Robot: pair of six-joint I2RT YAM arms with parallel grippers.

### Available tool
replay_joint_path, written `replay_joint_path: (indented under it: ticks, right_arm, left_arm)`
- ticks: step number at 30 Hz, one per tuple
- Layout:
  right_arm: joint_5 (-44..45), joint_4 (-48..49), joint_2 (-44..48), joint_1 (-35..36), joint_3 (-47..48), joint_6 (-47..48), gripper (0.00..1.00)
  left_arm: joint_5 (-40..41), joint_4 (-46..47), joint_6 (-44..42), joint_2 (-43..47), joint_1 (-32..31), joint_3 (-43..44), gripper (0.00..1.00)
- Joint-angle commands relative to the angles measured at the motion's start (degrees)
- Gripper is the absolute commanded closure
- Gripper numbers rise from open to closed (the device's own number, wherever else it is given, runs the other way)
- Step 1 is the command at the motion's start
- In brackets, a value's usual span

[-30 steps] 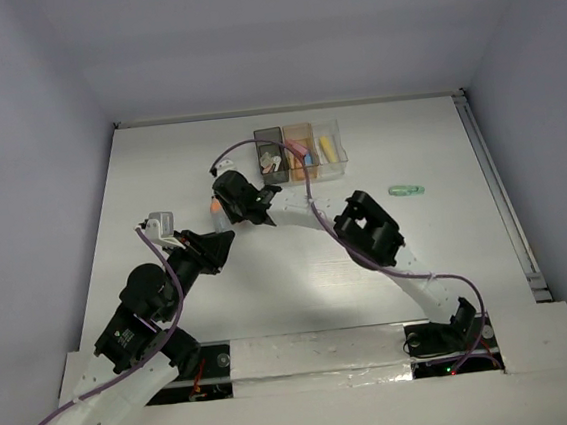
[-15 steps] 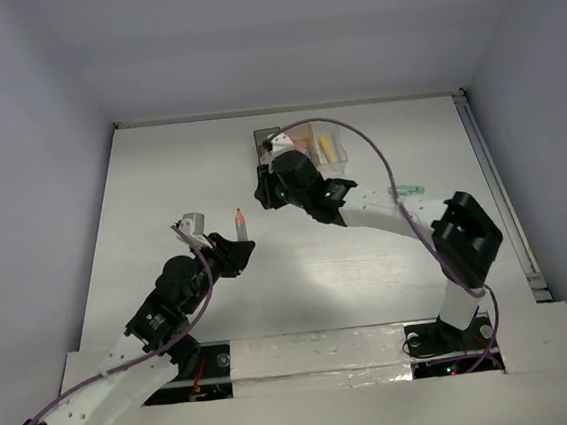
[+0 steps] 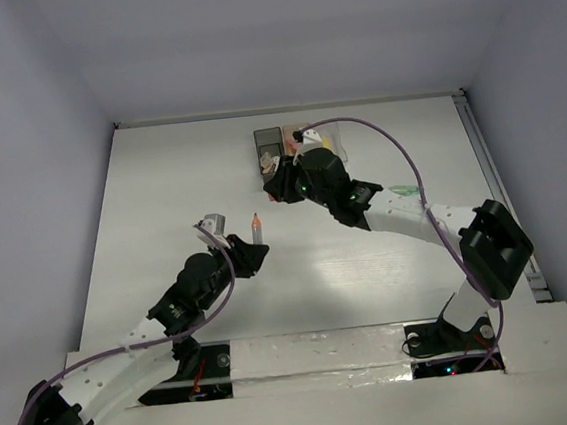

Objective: Sort the stationery into containers
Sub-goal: Close the pen cap on the pen.

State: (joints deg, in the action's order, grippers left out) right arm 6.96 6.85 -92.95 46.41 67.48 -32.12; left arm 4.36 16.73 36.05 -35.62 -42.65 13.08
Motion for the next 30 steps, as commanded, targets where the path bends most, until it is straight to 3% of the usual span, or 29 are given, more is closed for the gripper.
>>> replay_joint_path:
  ticks: [1,14,30]
  right_arm:
    - [-3.18,7.38,-0.13,-0.01,-0.6,-4.0,0.93]
    - [-5.82,11.52,-0.83,-0.01,-2.36,-6.2,0.92]
    - [-5.82,10.99,-2.77,1.04,-1.57,-5.59,0.92]
  left_arm:
    - [0.56,8.57,-1.42,-1.29,-0.76,-0.25,1.0]
    - [-0.41,13.68,-1.16,-8.32,-1.91,0.89,1.0]
    - [-0.67,15.0,-1.6,-9.82,-1.91,2.3,1.0]
